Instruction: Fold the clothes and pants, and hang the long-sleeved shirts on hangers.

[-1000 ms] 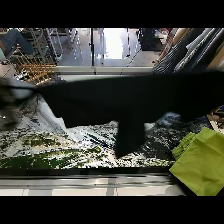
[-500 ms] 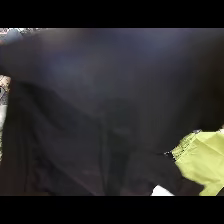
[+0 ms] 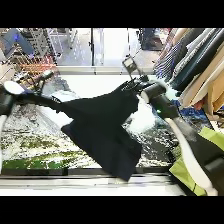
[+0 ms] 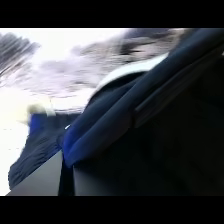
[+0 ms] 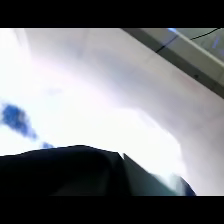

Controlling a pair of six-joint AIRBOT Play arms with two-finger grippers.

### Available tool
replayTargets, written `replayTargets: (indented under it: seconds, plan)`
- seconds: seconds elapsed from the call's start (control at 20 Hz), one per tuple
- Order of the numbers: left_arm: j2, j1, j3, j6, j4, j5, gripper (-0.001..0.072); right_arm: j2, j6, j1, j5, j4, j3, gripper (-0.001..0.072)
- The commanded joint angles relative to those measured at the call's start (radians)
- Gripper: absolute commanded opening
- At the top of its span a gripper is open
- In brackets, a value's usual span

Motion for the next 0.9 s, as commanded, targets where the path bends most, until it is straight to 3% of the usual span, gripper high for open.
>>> replayTargets:
  seconds: [0.0,0.05,0.15,0.25,0.35,0.4,0.5,0.6,0.65,0.7,0.75,0.85]
  plan:
    - [-0.169,0.011,0.056,-0.090,0.000,0.245,0.0358,-0.196,0.069,-0.073,-0.251,0.109,0.082,0.0484]
    - [-0.175,0.023,0.100,-0.157,0.003,0.275,0.0542,-0.193,0.129,-0.094,-0.176,0.116,0.124,0.0534]
    - [-0.174,0.065,0.180,-0.238,0.002,0.238,0.0550,-0.158,0.256,-0.151,0.131,0.156,0.201,0.0498]
    - [-0.174,0.118,0.209,-0.352,0.003,0.085,0.0551,-0.103,0.254,-0.221,0.452,0.253,0.192,0.0458]
    - [-0.190,0.166,0.207,-0.466,0.019,-0.169,0.0551,-0.019,0.187,-0.279,0.632,0.411,0.077,0.0386]
    - [-0.202,0.181,0.198,-0.502,0.023,-0.275,0.0529,0.042,0.172,-0.293,0.651,0.465,-0.023,0.0377]
    - [-0.197,0.196,0.120,-0.523,0.026,-0.386,0.0398,0.214,0.132,-0.307,0.631,0.560,-0.313,0.0380]
    - [-0.162,0.197,-0.018,-0.525,0.025,-0.380,0.0401,0.408,0.041,-0.325,0.627,0.748,-0.649,0.0461]
    - [-0.137,0.197,-0.097,-0.525,0.017,-0.360,0.0429,0.493,-0.005,-0.338,0.624,0.852,-0.799,0.0469]
    - [-0.115,0.197,-0.166,-0.525,-0.005,-0.333,0.0537,0.570,-0.049,-0.351,0.619,0.953,-0.940,0.0495]
    - [-0.093,0.197,-0.233,-0.514,-0.039,-0.294,0.0581,0.627,-0.079,-0.361,0.615,1.032,-1.052,0.0518]
    - [-0.071,0.197,-0.316,-0.497,-0.081,-0.215,0.0581,0.675,-0.107,-0.366,0.619,1.102,-1.186,0.0518]
